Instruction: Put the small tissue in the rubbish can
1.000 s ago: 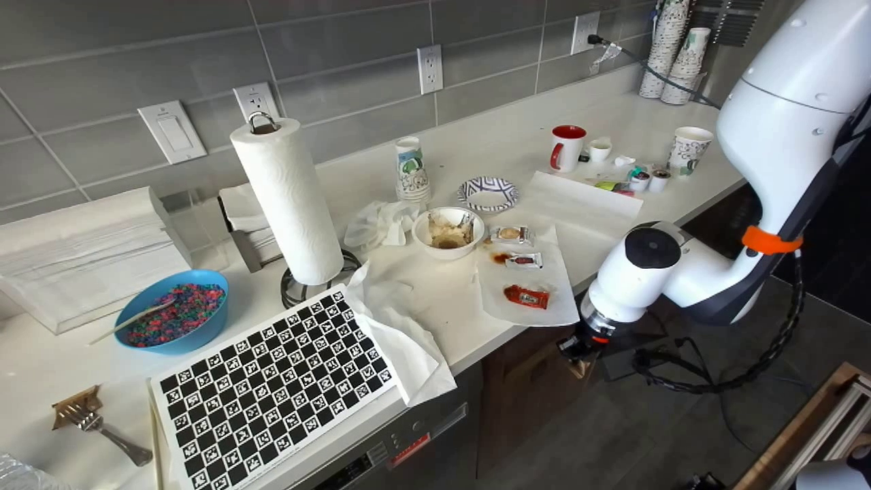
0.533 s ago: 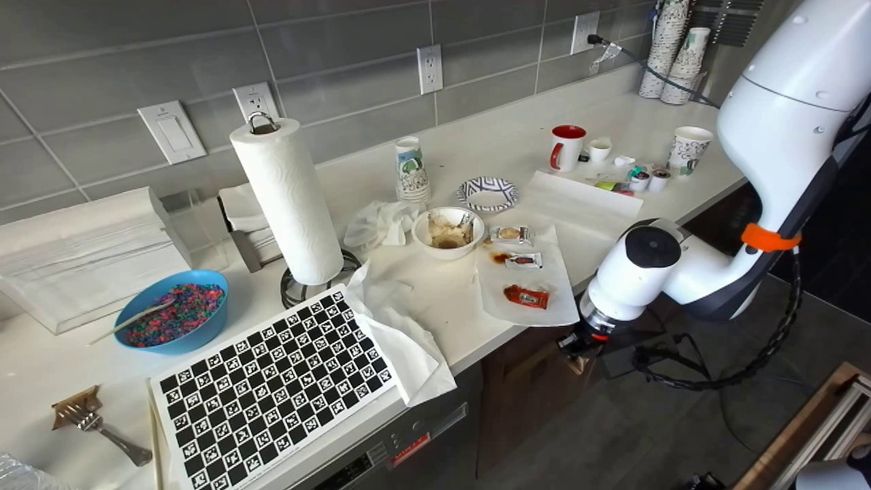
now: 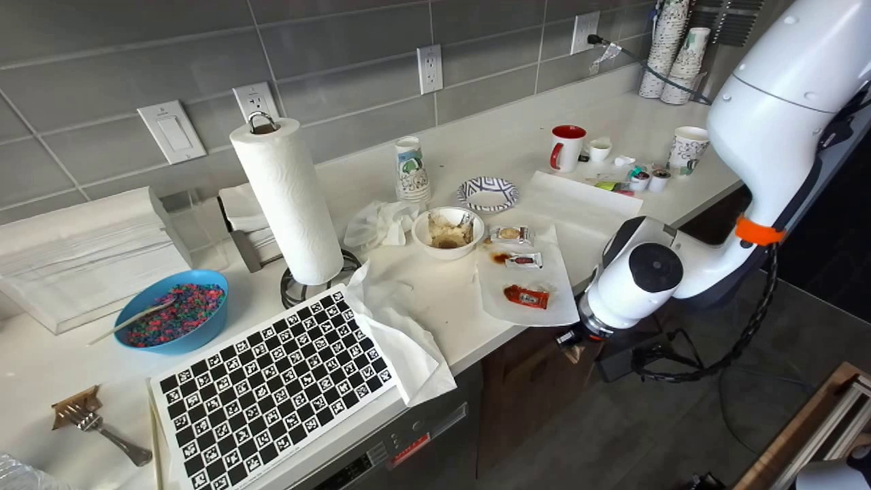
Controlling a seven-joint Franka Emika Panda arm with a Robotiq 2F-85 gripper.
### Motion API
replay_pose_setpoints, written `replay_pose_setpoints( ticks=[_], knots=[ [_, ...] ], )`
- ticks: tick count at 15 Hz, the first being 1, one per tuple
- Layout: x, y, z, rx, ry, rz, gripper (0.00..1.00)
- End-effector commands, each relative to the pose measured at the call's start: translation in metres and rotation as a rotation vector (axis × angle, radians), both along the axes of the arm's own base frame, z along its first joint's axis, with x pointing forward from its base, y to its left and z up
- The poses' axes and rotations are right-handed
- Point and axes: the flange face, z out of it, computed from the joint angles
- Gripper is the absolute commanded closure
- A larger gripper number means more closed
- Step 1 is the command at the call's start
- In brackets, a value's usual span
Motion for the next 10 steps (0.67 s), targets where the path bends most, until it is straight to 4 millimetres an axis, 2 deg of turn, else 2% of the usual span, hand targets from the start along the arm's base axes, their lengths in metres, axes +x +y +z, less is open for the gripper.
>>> replay_pose_setpoints(
  ticks=[1, 7, 10],
  knots=[
    [-0.001, 0.003, -0.019, 0.009, -0.055, -0.007, 1.00],
    [-0.005, -0.006, -0.047, -0.011, -0.107, 0.003, 1.00],
    [0.000, -0.016, -0.056, -0.022, -0.132, 0.004, 1.00]
  ],
)
